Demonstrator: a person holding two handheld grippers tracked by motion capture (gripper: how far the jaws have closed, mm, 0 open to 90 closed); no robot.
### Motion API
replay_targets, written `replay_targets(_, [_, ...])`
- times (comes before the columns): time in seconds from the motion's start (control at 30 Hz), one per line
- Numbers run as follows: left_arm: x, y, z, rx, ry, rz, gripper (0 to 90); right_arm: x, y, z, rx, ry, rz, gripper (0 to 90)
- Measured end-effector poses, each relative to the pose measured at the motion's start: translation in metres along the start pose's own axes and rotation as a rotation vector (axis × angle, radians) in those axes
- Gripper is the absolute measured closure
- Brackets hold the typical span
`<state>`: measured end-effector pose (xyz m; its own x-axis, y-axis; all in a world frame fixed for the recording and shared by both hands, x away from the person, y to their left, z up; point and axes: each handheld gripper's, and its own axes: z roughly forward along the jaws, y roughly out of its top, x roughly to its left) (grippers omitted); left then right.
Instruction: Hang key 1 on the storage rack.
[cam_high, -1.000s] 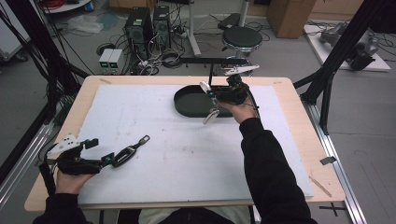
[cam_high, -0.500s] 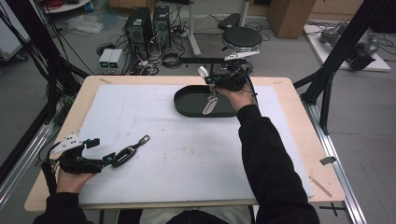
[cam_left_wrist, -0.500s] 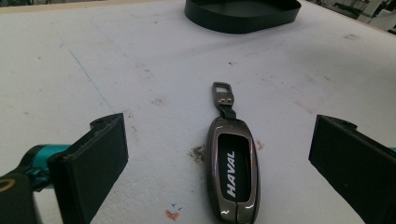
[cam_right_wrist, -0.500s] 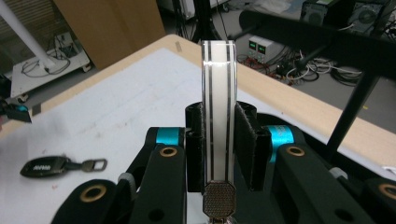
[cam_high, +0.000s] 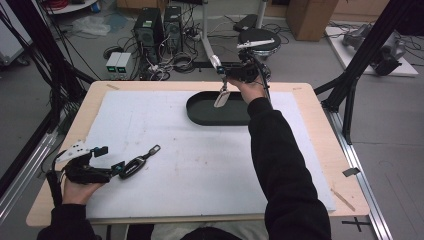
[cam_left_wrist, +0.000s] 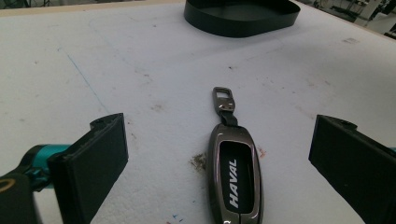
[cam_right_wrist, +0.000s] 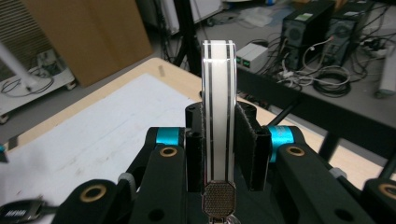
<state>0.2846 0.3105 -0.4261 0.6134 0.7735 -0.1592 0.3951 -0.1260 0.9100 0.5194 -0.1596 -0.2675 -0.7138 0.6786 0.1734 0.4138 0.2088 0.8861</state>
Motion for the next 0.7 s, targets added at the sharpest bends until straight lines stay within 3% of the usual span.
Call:
replay_targets(0.37, [0.001,0.000,0.000,0.000,0.002,0.000,5.0,-0.007,0.019,0.002,-0.024,-0.047,0.023,75.3])
replay_targets(0.7, [0.001,-0.001,0.000,0.012,0.005,-0.003,5.0,-0.009,0.041,0.016,-0.013,-0.049,-0.014,75.3])
